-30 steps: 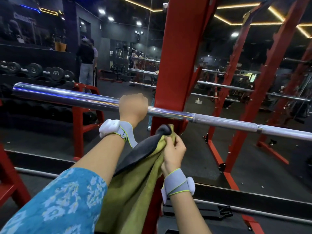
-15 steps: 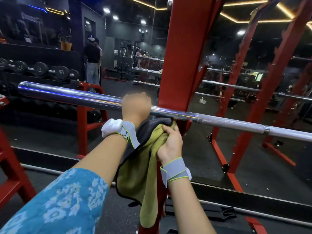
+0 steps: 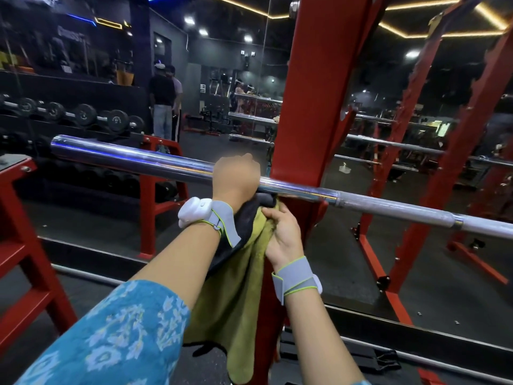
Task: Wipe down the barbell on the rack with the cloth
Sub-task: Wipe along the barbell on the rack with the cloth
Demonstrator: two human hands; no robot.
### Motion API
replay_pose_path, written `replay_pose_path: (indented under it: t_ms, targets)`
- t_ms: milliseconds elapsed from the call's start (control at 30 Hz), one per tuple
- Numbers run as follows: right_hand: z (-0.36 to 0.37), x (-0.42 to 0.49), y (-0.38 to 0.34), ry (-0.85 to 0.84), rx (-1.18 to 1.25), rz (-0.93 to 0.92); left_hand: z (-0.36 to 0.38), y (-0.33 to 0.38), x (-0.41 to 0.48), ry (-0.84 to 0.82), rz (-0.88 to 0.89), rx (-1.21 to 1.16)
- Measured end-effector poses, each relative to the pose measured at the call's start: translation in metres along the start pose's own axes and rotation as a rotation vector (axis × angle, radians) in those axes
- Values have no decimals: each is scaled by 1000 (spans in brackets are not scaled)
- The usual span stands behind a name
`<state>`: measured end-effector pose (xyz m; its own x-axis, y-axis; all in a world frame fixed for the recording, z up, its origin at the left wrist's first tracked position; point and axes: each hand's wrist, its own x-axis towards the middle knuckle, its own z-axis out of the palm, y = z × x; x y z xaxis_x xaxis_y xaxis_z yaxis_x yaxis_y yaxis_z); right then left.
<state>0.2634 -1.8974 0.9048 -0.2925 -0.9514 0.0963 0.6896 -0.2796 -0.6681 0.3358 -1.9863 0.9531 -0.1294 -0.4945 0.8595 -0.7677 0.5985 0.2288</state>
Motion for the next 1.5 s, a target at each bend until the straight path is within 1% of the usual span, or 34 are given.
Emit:
replay_pose_path:
  t_ms: [133, 233, 300, 333, 400, 433, 467, 533, 567, 633, 667, 733, 767, 800, 867, 933, 967, 1033, 1133, 1200, 1267, 1333, 1400, 1500]
  targets:
    - [-11, -10, -8, -73, -111, 41, -4, 1, 1, -33, 6, 1]
    - [-16, -27, -11, -76, -181, -19, -3, 0, 0, -7, 6, -12]
    - [-11, -36, -16, -67, -199, -131, -3, 1, -1, 21, 10, -11]
    - [-6, -38, -20, -56, -223, -218, -3, 1, 0, 17, 11, -4]
    - [5, -41, -32, -56, -343, -455, -5, 3, -1, -23, 12, 6]
    - [10, -40, -37, -66, -477, -593, -5, 3, -1, -36, 8, 1]
    - [13, -36, -41, -74, -661, -738, -5, 2, 0, -41, 2, -1]
    - [16, -21, -41, -52, -1104, -978, -4, 1, 0, -48, -5, 7]
    - [18, -13, -38, -33, -1351, -1044, -4, 0, 0, -39, -1, 11]
    - [19, -4, -22, 61, -1805, -1097, -2, -1, 0, 21, 11, 18]
    - [17, -2, -15, 135, -1971, -1094, -1, -1, 0, 47, 13, 9]
    - [11, -4, -8, 277, -2178, -1107, 1, -1, -1, 44, 13, -13]
    - [10, -8, -11, 339, -2234, -1069, 1, -2, -1, 42, 11, -22]
    - [10, -11, -16, 414, -2266, -1001, 1, -1, -1, 43, 13, -34]
    - [10, -14, -23, 535, -2250, -854, -1, -1, -1, 40, 15, -41]
    - [12, -17, -25, 606, -2208, -765, -2, 0, -2, 26, 5, -37]
    - [12, -17, -23, 613, -2183, -762, -1, 0, -2, 23, 7, -39]
    - [17, -18, -17, 570, -2179, -799, 1, -1, -1, 40, 5, -39]
    - [28, -19, -2, 424, -2281, -839, 4, -1, 0, 73, -12, -51]
    - [30, -18, 3, 349, -2280, -878, 4, -2, 0, 90, -17, -69]
    - [25, -14, -3, 392, -2259, -924, 4, -2, 0, 60, -2, -74]
    - [17, -13, -13, 498, -2238, -907, 3, -1, 0, 65, 14, -78]
    - [13, -13, -14, 560, -2173, -892, 2, -3, -1, 67, 24, -67]
    - [6, -18, -4, 547, -2136, -963, 1, -3, -1, 69, 19, -84]
